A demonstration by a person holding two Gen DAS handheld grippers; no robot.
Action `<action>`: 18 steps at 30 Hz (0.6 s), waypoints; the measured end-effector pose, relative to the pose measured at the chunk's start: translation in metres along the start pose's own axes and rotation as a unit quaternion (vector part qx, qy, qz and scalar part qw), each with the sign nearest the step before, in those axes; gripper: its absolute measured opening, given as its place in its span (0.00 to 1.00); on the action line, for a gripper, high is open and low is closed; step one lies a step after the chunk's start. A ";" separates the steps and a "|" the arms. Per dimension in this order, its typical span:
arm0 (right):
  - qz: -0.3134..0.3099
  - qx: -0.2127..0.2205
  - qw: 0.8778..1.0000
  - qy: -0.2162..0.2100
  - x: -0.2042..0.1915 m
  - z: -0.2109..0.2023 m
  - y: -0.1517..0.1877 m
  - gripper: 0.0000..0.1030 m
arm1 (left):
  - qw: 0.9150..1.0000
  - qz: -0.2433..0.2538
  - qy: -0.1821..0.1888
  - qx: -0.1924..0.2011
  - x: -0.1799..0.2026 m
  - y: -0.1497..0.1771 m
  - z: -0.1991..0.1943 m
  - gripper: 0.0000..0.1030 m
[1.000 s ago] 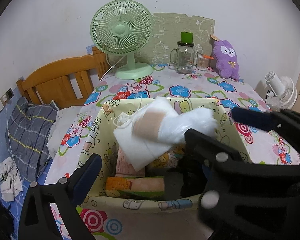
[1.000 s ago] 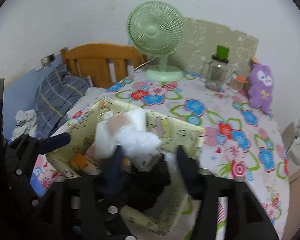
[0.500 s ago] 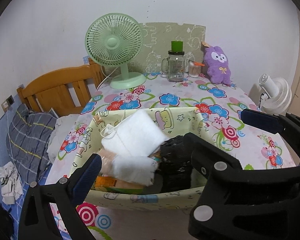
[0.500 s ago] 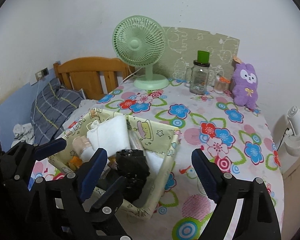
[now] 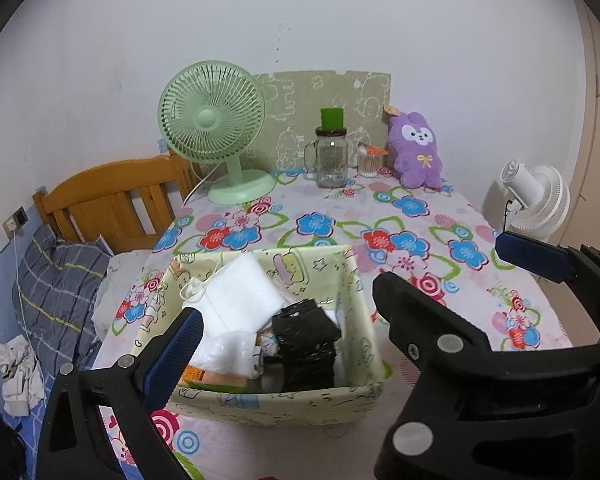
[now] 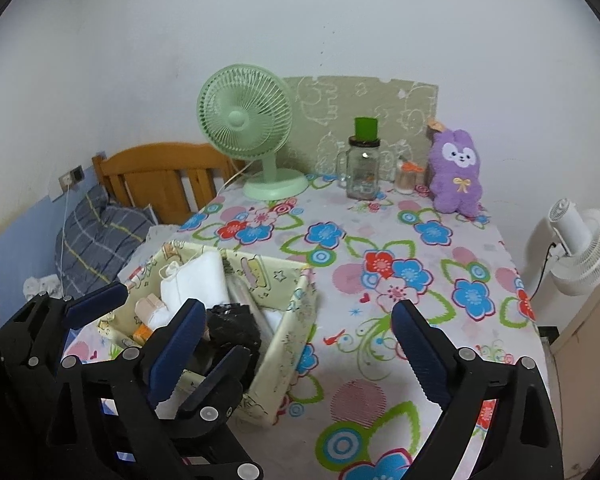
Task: Organize soft objects
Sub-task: 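Lift both grippers up out of the fabric box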
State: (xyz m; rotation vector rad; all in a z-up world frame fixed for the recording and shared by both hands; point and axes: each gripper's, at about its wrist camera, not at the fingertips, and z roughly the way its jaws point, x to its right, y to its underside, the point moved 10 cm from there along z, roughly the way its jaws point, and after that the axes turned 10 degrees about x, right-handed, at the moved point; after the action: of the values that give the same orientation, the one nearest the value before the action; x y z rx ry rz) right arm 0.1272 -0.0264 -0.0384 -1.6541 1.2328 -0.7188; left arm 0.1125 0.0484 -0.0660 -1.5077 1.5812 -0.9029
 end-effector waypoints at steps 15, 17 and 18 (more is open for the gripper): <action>0.031 0.053 0.997 0.043 0.046 -0.053 -0.023 0.97 | 0.999 0.015 0.006 0.046 0.035 -0.030 -0.035 1.00; 0.037 0.063 0.996 0.053 0.054 -0.062 -0.026 0.97 | 0.998 0.019 0.008 0.051 0.040 -0.032 -0.040 1.00; 0.039 0.068 0.995 0.059 0.059 -0.067 -0.027 0.97 | 0.998 0.021 0.008 0.053 0.041 -0.033 -0.040 1.00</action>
State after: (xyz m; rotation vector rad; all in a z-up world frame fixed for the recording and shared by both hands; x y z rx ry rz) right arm 0.1003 -0.1014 0.0090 -1.4624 1.2945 -0.8421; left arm 0.0915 0.0050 -0.0199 -1.3930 1.5461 -0.9617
